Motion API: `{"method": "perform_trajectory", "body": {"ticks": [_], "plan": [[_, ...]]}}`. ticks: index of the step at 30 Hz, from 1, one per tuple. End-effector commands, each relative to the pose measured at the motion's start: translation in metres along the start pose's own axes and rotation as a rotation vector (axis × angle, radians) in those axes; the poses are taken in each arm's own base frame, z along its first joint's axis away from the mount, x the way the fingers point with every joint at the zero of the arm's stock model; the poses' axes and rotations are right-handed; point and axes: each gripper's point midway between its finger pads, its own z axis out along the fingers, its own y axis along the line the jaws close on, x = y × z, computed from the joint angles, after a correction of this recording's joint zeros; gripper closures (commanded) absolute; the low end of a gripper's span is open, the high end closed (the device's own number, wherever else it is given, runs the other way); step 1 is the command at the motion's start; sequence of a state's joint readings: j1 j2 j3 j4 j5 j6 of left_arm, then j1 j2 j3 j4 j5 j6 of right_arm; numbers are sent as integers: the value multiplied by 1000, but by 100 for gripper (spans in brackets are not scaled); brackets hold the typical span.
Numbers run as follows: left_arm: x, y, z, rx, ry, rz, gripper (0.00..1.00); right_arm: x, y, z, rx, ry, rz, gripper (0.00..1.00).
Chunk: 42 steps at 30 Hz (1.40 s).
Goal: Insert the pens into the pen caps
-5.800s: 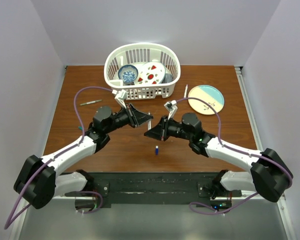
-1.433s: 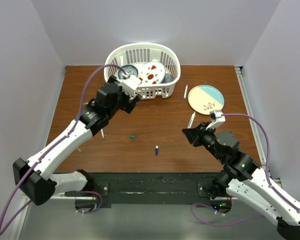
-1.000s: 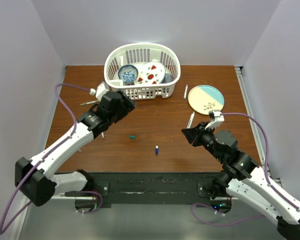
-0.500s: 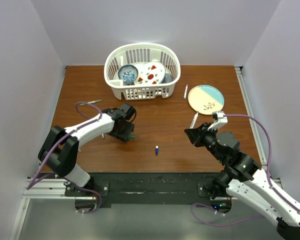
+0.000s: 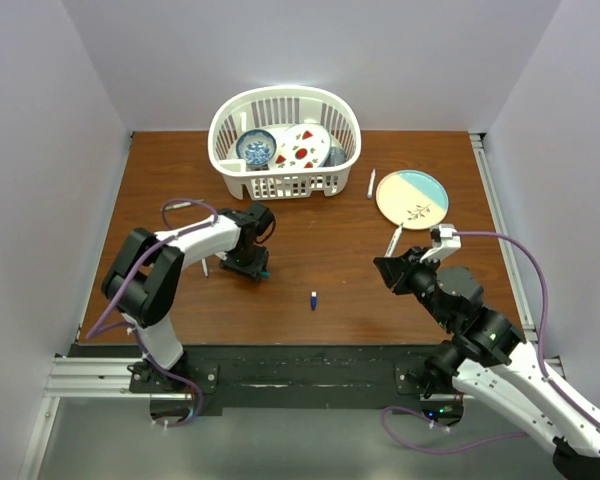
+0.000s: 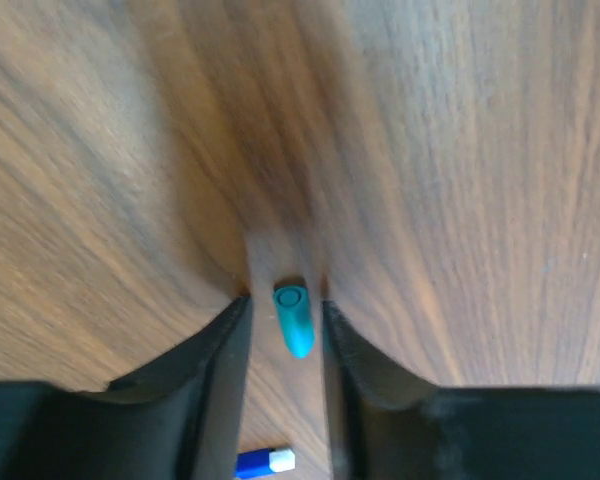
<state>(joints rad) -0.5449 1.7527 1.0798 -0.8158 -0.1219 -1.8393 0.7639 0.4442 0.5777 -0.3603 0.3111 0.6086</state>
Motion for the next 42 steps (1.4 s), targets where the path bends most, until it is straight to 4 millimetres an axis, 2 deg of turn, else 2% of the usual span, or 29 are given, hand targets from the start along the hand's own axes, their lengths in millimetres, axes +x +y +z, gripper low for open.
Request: {"method": "perform_trajectory", "body": {"ticks": [1, 4, 6, 8, 10, 13, 14, 16, 17, 18, 20, 21, 23, 24, 26, 27, 28, 29, 30, 31, 33, 34, 36, 42], "plan": [[3, 1, 3, -44, 20, 1, 66, -17, 0, -4, 18, -52, -3, 100], [6, 6, 8, -78, 29, 23, 74, -17, 0, -3, 19, -49, -5, 100], [7, 9, 11, -96, 33, 32, 81, -16, 1, -3, 13, -47, -1, 100], [7, 11, 10, -95, 39, 43, 94, -14, 2, -2, 8, -37, -5, 100], [5, 9, 5, -77, 34, 63, 100, -10, 5, -1, -4, -17, -8, 100], [0, -9, -14, 29, 16, 117, 100, -3, 16, 3, -68, 11, -18, 100], [0, -19, -27, 91, 17, 134, 100, 3, 31, 6, -142, 42, -22, 100], [2, -42, -44, 222, 13, 223, 100, 14, 44, 9, -217, 86, -28, 100], [4, -51, -58, 298, 18, 259, 100, 18, 57, 11, -286, 109, -30, 100], [8, -68, -69, 402, 23, 343, 100, 26, 63, 12, -323, 136, -33, 100], [15, -82, -90, 538, 28, 433, 100, 29, 77, 15, -402, 146, -25, 100], [23, -97, -105, 657, 31, 529, 100, 40, 85, 16, -446, 195, -16, 100], [26, -97, -120, 745, 32, 582, 100, 52, 88, 20, -479, 226, -3, 100], [33, -107, -137, 863, 38, 650, 100, 58, 92, 23, -502, 247, 9, 100], [37, -102, -157, 988, 36, 704, 100, 61, 98, 28, -535, 251, 11, 100], [41, -105, -174, 1090, 28, 736, 100, 64, 100, 30, -545, 261, 12, 100], [41, -108, -189, 1169, 14, 741, 100, 76, 100, 34, -552, 302, 13, 100], [40, -101, -199, 1226, 3, 753, 100, 73, 104, 37, -574, 287, 16, 100], [43, -102, -220, 1337, -17, 787, 100, 78, 106, 39, -587, 302, 24, 100], [44, -99, -229, 1385, -20, 803, 100, 86, 108, 41, -601, 335, 27, 100], [47, -90, -249, 1487, -20, 819, 100, 85, 115, 46, -630, 334, 31, 100], [47, -88, -253, 1504, -16, 823, 100, 92, 114, 50, -629, 359, 32, 100], [50, -82, -262, 1550, -6, 840, 100, 89, 119, 53, -643, 353, 35, 100], [60, -70, -272, 1623, 56, 886, 100, 97, 125, 65, -659, 385, 55, 100]]}}
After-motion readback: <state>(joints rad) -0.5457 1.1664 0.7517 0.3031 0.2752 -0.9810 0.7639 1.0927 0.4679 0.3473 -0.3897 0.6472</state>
